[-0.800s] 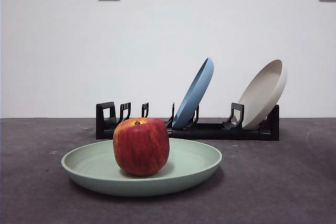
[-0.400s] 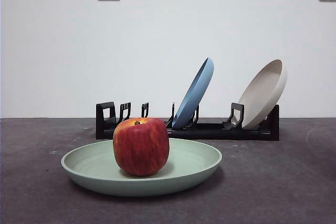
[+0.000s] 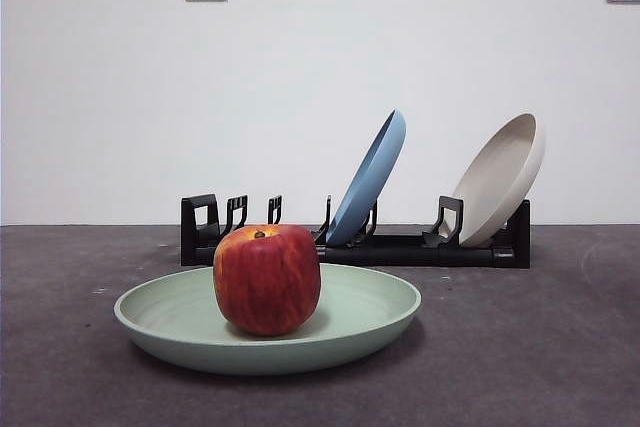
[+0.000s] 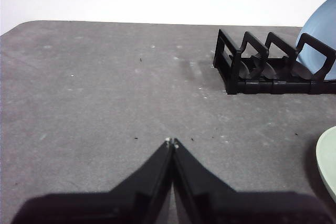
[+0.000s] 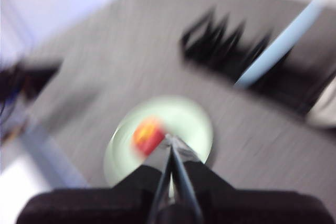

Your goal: Take the green plate from the plate rack,put the plate on the table,take the apple from the table,put the apple in the plate

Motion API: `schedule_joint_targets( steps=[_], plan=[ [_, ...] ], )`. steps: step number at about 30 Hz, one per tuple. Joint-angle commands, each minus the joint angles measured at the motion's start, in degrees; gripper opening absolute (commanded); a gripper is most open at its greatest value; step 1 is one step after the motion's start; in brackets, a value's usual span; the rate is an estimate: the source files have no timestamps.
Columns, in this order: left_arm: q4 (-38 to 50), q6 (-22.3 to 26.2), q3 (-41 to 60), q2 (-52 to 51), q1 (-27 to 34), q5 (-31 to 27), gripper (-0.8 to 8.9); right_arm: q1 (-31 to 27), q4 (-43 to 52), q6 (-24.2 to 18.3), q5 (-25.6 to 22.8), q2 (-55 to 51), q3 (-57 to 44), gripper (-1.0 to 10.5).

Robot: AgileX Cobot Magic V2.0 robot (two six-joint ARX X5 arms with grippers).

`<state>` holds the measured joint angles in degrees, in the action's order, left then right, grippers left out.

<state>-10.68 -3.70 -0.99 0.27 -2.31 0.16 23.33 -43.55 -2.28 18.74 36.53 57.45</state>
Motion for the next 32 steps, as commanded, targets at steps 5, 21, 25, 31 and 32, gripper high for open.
schedule_joint_targets(
  steps=[5, 21, 25, 31, 32],
  plan=[
    [0.1, -0.4, 0.8, -0.2, 0.2, 0.0, -0.03, -16.5, 15.3, -2.9, 0.9, -11.0, -16.1, 0.0],
    [0.1, -0.4, 0.8, -0.2, 0.2, 0.0, -0.03, -20.0, 40.5, 3.3, -4.3, -32.2, -52.9, 0.0],
    [0.1, -0.4, 0.8, -0.2, 0.2, 0.0, -0.03, -19.9, 40.0, 3.6, -4.3, -34.3, -55.8, 0.0],
    [0.1, -0.4, 0.8, -0.2, 0.2, 0.0, -0.03, -20.0, 36.4, 4.1, -4.3, -36.2, -57.1, 0.0],
    [0.1, -0.4, 0.8, -0.2, 0.2, 0.0, -0.03, -20.0, 35.4, 3.9, -4.3, -36.5, -57.1, 0.0]
  ],
)
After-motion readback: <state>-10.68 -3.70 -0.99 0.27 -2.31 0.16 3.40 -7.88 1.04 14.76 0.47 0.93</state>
